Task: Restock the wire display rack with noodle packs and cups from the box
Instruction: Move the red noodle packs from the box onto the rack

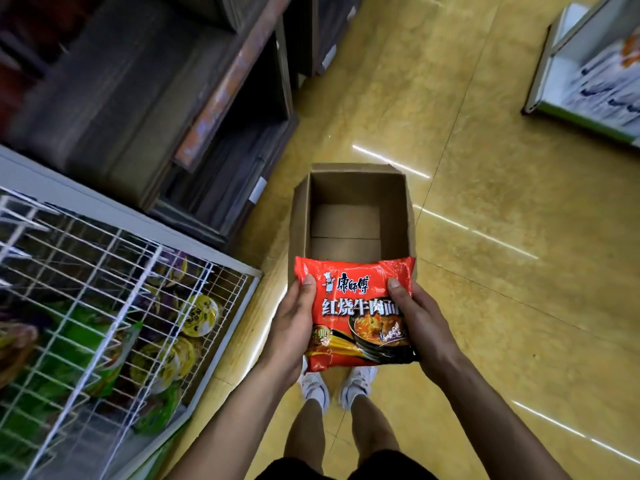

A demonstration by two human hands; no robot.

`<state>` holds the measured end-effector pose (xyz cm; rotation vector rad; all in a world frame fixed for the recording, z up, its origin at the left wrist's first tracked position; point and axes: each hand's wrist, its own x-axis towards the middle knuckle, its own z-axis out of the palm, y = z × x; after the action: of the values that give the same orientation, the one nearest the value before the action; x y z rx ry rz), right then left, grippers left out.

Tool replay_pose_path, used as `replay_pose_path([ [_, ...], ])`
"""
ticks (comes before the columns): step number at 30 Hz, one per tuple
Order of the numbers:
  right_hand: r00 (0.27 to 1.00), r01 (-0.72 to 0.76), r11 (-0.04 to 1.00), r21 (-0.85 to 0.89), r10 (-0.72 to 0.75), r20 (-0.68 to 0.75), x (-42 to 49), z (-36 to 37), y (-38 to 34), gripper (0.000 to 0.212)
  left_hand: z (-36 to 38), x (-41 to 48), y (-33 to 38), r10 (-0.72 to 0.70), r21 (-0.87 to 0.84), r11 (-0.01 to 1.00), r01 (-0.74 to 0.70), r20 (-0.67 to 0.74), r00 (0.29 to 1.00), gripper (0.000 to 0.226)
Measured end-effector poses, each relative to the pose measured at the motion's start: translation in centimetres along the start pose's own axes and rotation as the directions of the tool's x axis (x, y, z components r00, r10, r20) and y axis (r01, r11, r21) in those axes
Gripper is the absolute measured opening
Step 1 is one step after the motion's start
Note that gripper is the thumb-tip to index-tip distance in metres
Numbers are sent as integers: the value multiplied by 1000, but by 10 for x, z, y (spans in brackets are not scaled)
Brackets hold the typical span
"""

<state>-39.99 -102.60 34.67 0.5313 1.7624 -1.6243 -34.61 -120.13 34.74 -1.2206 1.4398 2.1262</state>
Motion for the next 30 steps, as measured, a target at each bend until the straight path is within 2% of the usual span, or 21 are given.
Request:
replay_pose_path([
  [5,999,33,999,-29,-34,-19,-33,18,-27,26,-10,-37,27,34,-28,999,-33,32,999,32],
  [9,998,67,997,-49,-68,-9,-60,32,-44,28,-23,-68,45,70,-41,997,-68,61,996,25],
  [13,993,121,990,-74,-121,16,-78,44,-58,23,-36,-88,56,118,-26,993,-117,45,992,32],
  [17,985,167,981,-102,-162,58,-87,53,-71,24,-44,-100,62,150,-74,986,-148,23,988,26],
  [30,932,299,927,-227,-234,276,-72,71,-127,38,-41,-126,88,282,-240,916,-321,-182,942,38],
])
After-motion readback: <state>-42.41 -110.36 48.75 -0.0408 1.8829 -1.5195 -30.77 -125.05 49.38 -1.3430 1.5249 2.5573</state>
